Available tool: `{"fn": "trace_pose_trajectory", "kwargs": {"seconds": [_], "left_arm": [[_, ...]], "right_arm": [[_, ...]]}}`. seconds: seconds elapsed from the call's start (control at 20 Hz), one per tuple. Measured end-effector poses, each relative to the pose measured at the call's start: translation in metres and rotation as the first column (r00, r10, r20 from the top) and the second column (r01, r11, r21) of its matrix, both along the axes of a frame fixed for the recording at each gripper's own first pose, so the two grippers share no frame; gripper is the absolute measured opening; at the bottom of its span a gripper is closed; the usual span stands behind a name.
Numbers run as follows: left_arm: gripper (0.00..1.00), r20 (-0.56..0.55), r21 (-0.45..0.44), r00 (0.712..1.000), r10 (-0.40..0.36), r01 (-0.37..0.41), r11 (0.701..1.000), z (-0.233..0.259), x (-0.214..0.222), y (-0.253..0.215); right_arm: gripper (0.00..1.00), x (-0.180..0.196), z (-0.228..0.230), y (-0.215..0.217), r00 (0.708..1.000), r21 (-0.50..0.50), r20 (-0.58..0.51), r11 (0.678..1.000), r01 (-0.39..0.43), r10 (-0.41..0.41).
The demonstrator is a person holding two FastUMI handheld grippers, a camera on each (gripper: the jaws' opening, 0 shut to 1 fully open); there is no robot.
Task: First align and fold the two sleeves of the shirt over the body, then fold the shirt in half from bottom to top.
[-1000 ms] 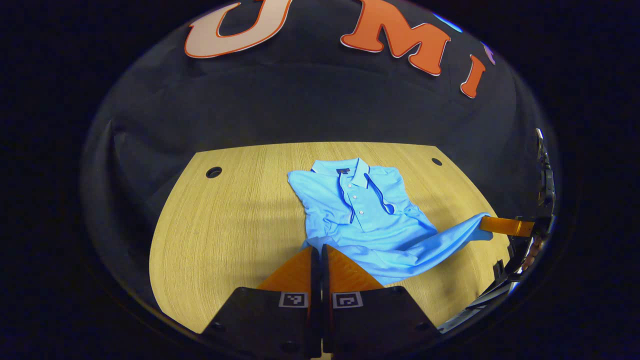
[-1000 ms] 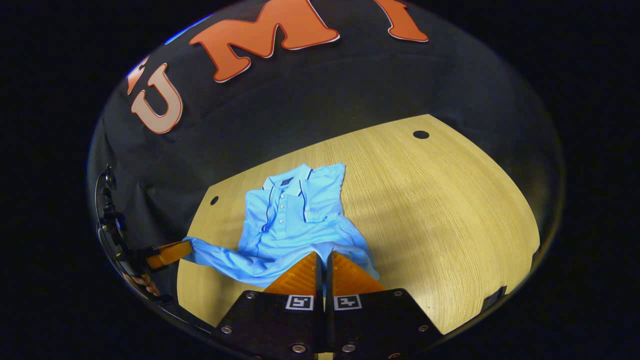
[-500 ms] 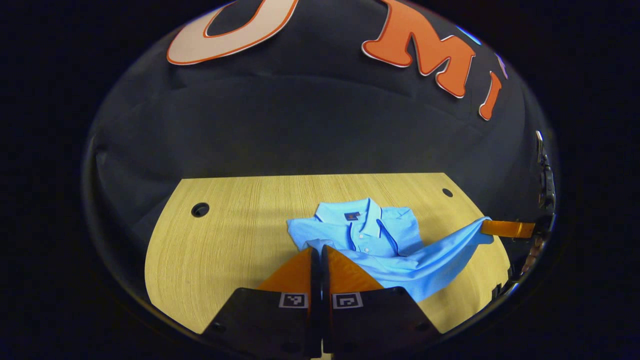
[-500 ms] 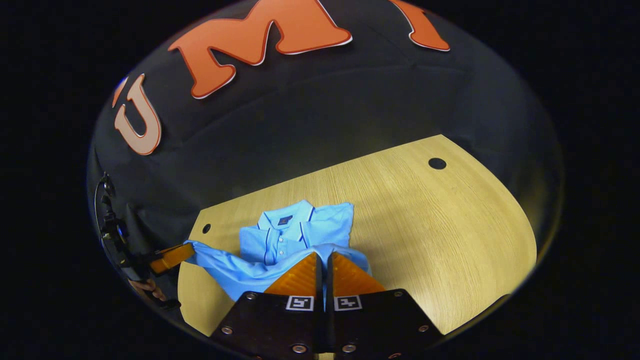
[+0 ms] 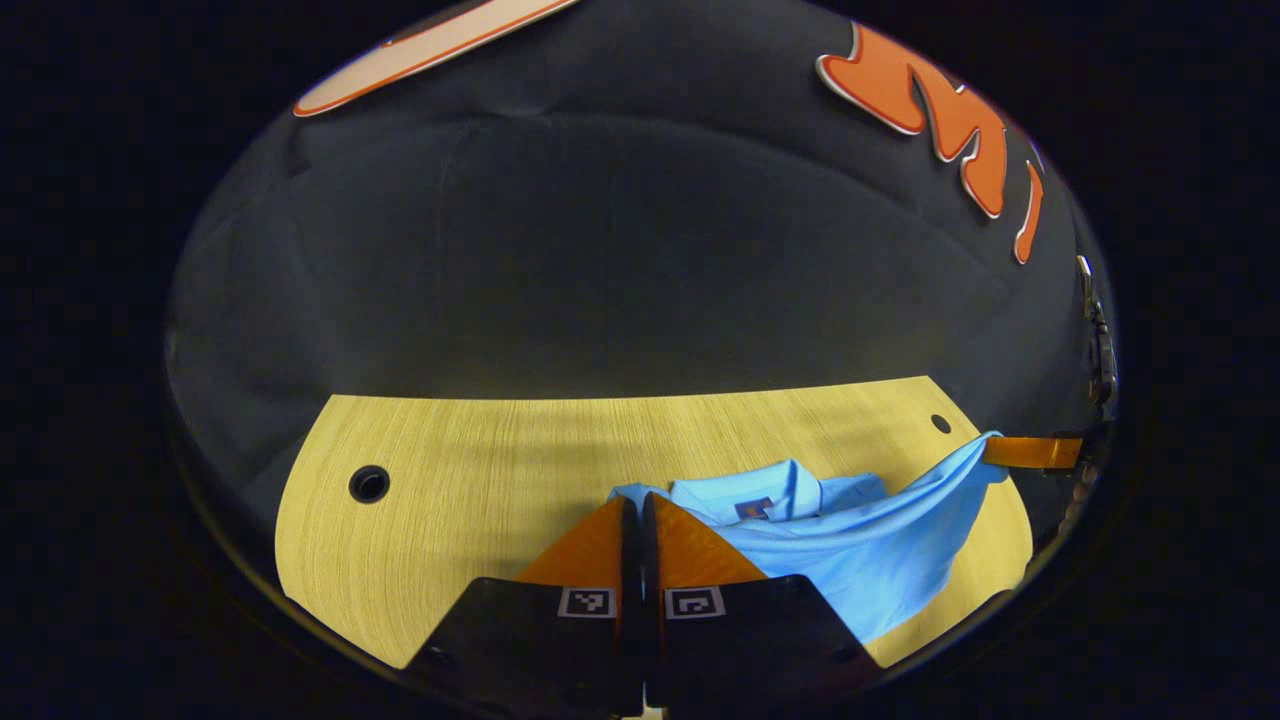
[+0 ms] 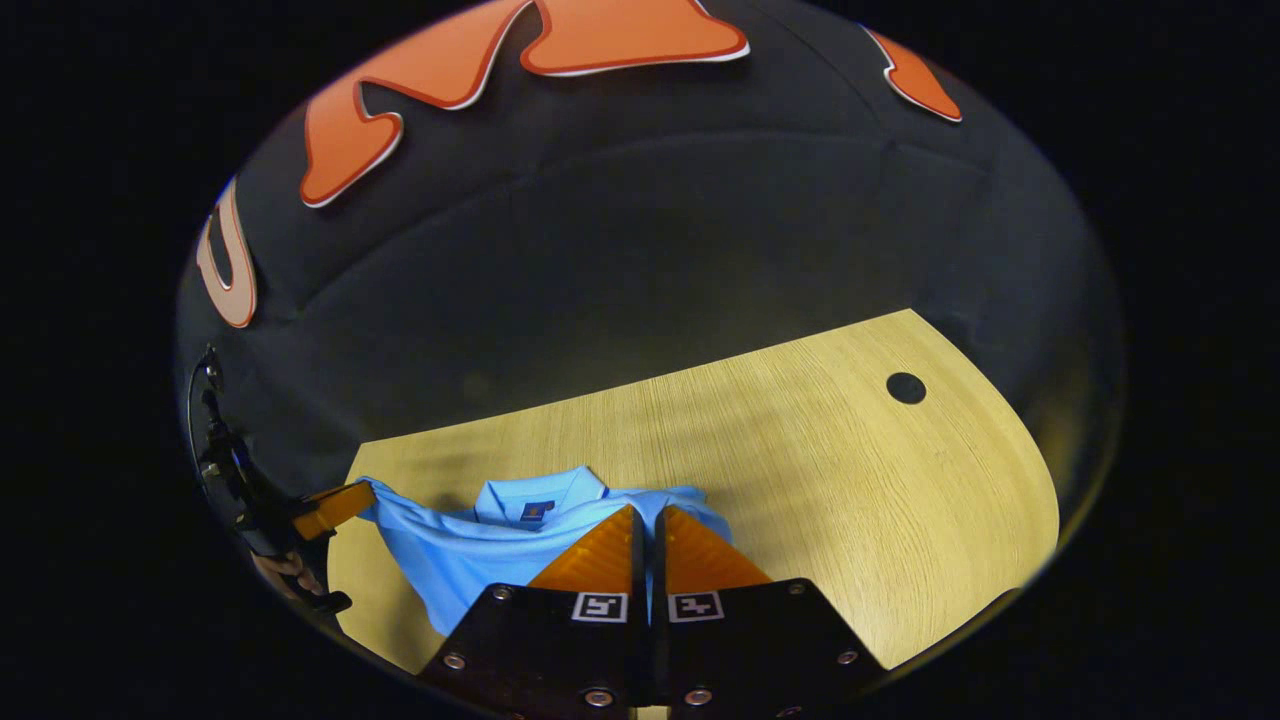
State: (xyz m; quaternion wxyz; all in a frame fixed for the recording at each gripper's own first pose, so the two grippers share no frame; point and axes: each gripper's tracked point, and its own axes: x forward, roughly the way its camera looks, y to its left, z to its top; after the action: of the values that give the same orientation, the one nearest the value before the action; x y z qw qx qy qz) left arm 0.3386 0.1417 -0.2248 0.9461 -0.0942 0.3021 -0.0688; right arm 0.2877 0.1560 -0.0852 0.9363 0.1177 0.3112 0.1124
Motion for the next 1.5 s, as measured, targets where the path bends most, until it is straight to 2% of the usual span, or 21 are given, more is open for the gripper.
{"fn": "trace_pose_trajectory", "kwargs": {"seconds": [0.15,0.2,0.25,0.3,0.35,0.4,0.45,0.5,0.55,0.75,0.95,1.0,1.05,1.1,1.3,1.5], "left_arm": [[0.04,-0.043,-0.020,0.998,-0.037,0.036,0.999,-0.005,0.002,-0.007],[0.11,-0.033,-0.027,0.999,-0.040,0.039,0.999,-0.002,0.004,-0.008],[0.18,-0.022,-0.056,0.999,-0.047,0.046,0.997,0.006,0.002,-0.014],[0.29,-0.014,-0.070,0.999,-0.046,0.045,0.997,0.014,-0.002,-0.017],[0.43,0.003,-0.076,0.999,-0.050,0.050,0.996,0.025,-0.010,-0.017],[0.57,0.021,-0.064,0.999,-0.048,0.049,0.997,0.031,-0.015,-0.015],[0.70,0.042,-0.045,0.998,-0.050,0.052,0.998,0.040,-0.021,-0.013],[0.84,0.062,-0.023,0.997,-0.049,0.050,0.998,0.049,-0.028,-0.013],[0.90,0.079,-0.008,0.995,-0.057,0.058,0.998,0.060,-0.038,-0.016],[0.96,0.165,0.027,0.985,-0.054,0.050,0.998,0.105,-0.081,-0.024],[0.96,0.250,0.053,0.966,-0.067,0.056,0.997,0.146,-0.134,-0.039],[0.96,0.267,0.058,0.962,-0.064,0.050,0.997,0.154,-0.147,-0.043],[0.95,0.282,0.064,0.958,-0.059,0.043,0.997,0.163,-0.161,-0.046],[0.95,0.301,0.067,0.952,-0.051,0.032,0.997,0.173,-0.174,-0.048],[0.95,0.395,0.071,0.919,-0.021,-0.007,0.997,0.209,-0.240,-0.058],[0.95,0.442,0.082,0.897,0.009,-0.050,0.995,0.215,-0.302,-0.071]], "right_arm": [[0.02,0.013,-0.021,-0.006,0.995,-0.012,-0.077,0.998,0.061,-0.062],[0.08,0.009,-0.020,-0.002,0.995,-0.018,-0.083,0.999,0.048,-0.049],[0.07,0.005,-0.020,-0.005,0.997,-0.045,-0.068,0.998,0.039,-0.042],[0.26,0.002,-0.017,-0.007,0.998,-0.071,-0.047,0.997,0.030,-0.034],[0.39,-0.002,-0.010,-0.007,0.999,-0.086,-0.027,0.996,0.021,-0.023],[0.41,-0.009,0.000,-0.007,1.000,-0.091,0.001,0.996,0.014,-0.014],[0.49,-0.017,0.009,-0.008,1.000,-0.088,0.019,0.996,0.007,-0.005],[0.48,-0.024,0.018,-0.009,0.999,-0.086,0.035,0.996,0.003,-0.001],[0.58,-0.032,0.025,-0.012,0.999,-0.086,0.051,0.996,0.003,0.002],[0.75,-0.073,0.060,-0.027,0.990,-0.090,0.142,0.996,0.005,0.008],[0.84,-0.124,0.089,-0.047,0.974,-0.136,0.228,0.991,0.009,0.022],[0.84,-0.138,0.095,-0.050,0.968,-0.144,0.249,0.990,0.003,0.034],[0.80,-0.150,0.101,-0.055,0.961,-0.155,0.272,0.988,0.002,0.041],[0.86,-0.163,0.109,-0.062,0.954,-0.166,0.296,0.986,0.003,0.047],[0.88,-0.213,0.134,-0.081,0.920,-0.172,0.389,0.985,0.021,0.048],[0.88,-0.263,0.143,-0.089,0.888,-0.162,0.454,0.987,0.001,0.074]]}}
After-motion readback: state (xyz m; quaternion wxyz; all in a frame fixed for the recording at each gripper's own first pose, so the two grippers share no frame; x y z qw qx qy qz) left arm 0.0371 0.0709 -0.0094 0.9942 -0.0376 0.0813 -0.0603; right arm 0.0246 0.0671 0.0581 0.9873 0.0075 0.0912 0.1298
